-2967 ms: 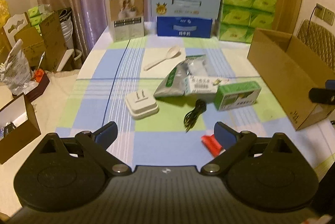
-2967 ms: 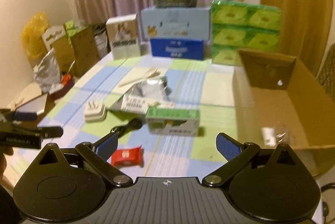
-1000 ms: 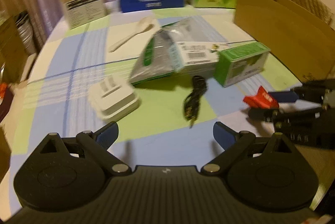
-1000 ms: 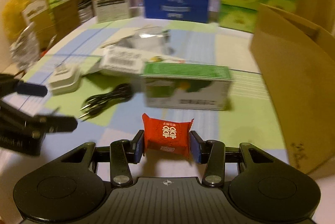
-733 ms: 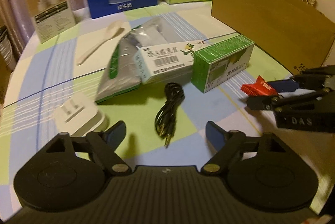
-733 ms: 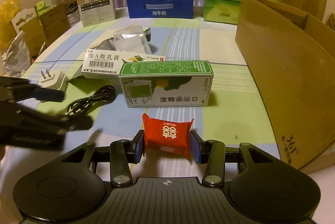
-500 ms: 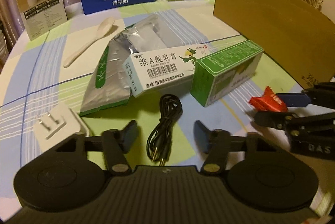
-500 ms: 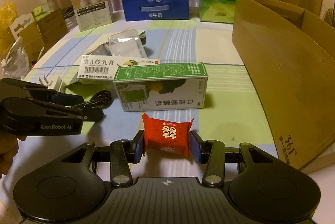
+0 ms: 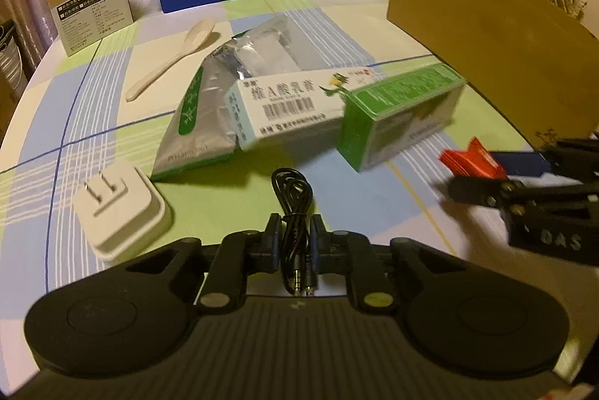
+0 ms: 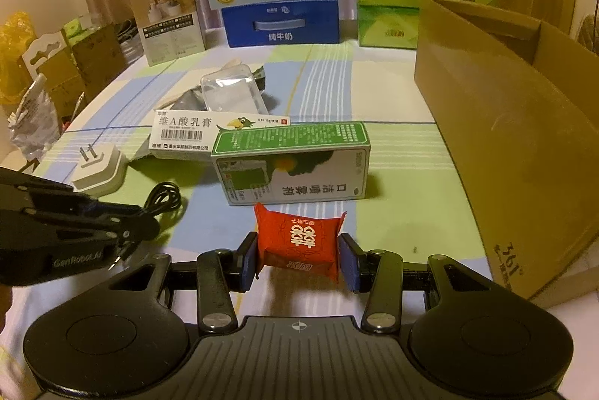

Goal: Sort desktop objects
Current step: 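Carry the candy packet and black cable into the cardboard box and release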

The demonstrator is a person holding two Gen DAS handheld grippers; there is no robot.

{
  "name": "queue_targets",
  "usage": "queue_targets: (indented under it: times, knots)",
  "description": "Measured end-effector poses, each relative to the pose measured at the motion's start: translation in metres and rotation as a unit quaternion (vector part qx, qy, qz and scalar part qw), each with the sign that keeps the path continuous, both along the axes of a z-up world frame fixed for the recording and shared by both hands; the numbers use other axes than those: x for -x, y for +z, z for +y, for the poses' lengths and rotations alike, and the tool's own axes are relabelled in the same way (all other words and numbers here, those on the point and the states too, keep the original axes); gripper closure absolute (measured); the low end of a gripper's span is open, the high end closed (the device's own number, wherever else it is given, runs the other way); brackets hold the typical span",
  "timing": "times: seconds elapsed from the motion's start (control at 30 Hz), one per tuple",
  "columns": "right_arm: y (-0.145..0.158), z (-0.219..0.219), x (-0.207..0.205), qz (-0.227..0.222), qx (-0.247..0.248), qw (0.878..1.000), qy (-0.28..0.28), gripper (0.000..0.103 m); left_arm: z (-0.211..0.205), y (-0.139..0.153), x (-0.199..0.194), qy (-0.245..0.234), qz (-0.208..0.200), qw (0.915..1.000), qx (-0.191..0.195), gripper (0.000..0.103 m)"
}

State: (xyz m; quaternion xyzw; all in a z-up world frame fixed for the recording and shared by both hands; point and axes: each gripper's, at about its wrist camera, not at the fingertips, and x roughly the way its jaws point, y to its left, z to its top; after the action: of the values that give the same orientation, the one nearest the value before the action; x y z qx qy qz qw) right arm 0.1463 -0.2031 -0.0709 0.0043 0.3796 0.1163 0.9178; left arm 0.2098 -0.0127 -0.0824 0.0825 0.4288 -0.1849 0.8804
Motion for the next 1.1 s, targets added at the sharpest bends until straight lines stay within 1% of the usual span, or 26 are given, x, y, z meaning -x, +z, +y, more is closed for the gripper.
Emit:
queue_targets:
  times: [0.1, 0.2, 0.43, 0.5, 0.63, 0.7, 0.87, 1.0, 1.1]
  knots:
    - [0.004, 0.000, 0.006, -0.007, 0.003, 1.000, 0.003, 0.062, -0.002, 0.005, 0.012, 0.003, -0.009, 0.9999, -0.009, 0.091]
    - [0.009, -0.002, 0.014, -0.012, 0.002, 1.000, 0.004, 0.062, 0.001, 0.010, 0.023, 0.019, -0.010, 0.9998, 0.007, 0.092]
    - [0.020, -0.009, 0.037, -0.023, 0.003, 1.000, 0.007, 0.062, -0.001, 0.027, 0.056, 0.037, -0.022, 0.9988, 0.024, 0.092]
    - [0.024, -0.012, 0.043, -0.026, 0.002, 1.000, 0.003, 0.062, -0.003, 0.033, 0.066, 0.046, -0.026, 0.9981, 0.033, 0.092]
    - [0.036, -0.022, 0.056, -0.036, -0.001, 0.999, -0.005, 0.062, -0.007, 0.048, 0.083, 0.070, -0.032, 0.9948, 0.067, 0.092]
    - [0.043, -0.027, 0.063, -0.042, -0.002, 0.999, -0.005, 0.062, -0.011, 0.054, 0.089, 0.076, -0.035, 0.9935, 0.077, 0.092]
    - [0.064, -0.038, 0.076, -0.062, 0.000, 0.998, -0.008, 0.062, -0.028, 0.072, 0.103, 0.068, -0.044, 0.9933, 0.082, 0.092]
    - [0.085, -0.053, 0.080, -0.077, -0.005, 0.997, -0.018, 0.062, -0.042, 0.089, 0.109, 0.056, -0.059, 0.9937, 0.078, 0.092]
    - [0.103, -0.068, 0.081, -0.085, -0.019, 0.996, -0.027, 0.062, -0.054, 0.104, 0.111, 0.041, -0.072, 0.9939, 0.073, 0.092]
